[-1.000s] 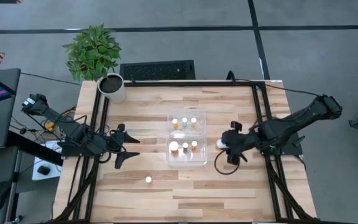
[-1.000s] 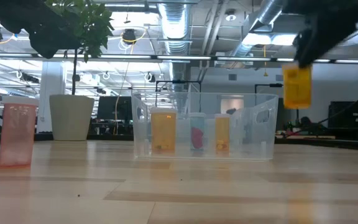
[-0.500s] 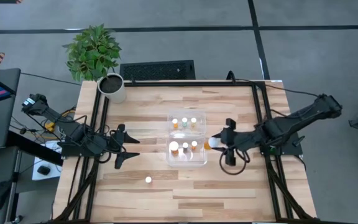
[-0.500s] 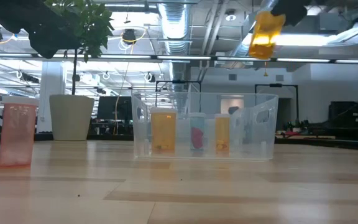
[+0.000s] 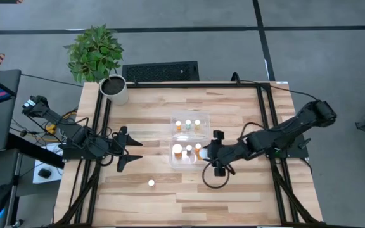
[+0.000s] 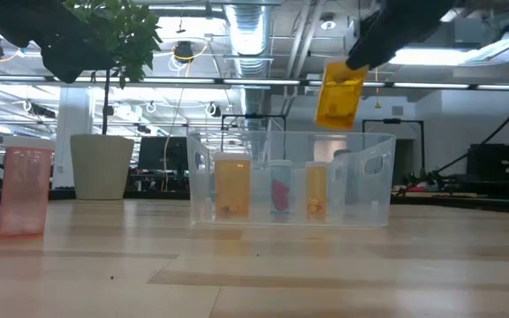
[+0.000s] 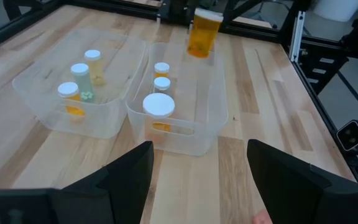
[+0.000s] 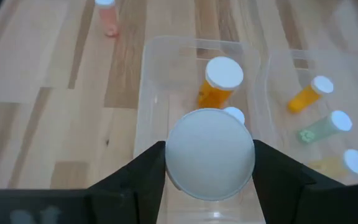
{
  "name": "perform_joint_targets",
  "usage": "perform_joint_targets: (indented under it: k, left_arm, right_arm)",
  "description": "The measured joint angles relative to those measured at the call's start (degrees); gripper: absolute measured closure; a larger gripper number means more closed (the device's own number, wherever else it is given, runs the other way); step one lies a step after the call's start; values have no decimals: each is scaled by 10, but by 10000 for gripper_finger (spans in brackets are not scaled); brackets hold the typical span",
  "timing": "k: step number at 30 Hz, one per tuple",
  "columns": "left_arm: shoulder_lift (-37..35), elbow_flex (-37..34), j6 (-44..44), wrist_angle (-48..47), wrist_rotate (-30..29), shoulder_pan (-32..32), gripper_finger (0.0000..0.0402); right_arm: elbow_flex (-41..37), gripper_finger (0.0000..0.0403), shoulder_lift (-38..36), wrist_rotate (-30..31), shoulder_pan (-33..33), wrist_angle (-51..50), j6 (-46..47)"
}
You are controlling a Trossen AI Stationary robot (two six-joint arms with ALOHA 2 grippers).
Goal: Pick and place medicine bottles into bin by pill shape (circle, oval)
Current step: Put the orange capsule bottle into the bottom transparent bin
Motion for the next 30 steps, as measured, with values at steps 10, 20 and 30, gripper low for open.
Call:
perform_joint_targets:
  k: [10, 20, 30]
  left_arm:
    - [0, 0, 0, 0, 0, 0, 150]
    - [0, 0, -1, -8, 1, 0, 150]
    - [0, 0, -3, -9, 1, 0, 150]
  right_arm:
    - [40, 183, 71, -16, -25, 0, -25]
    - [40, 183, 75, -31, -29, 4, -12]
    - [41, 180, 129, -31, -31, 12, 1]
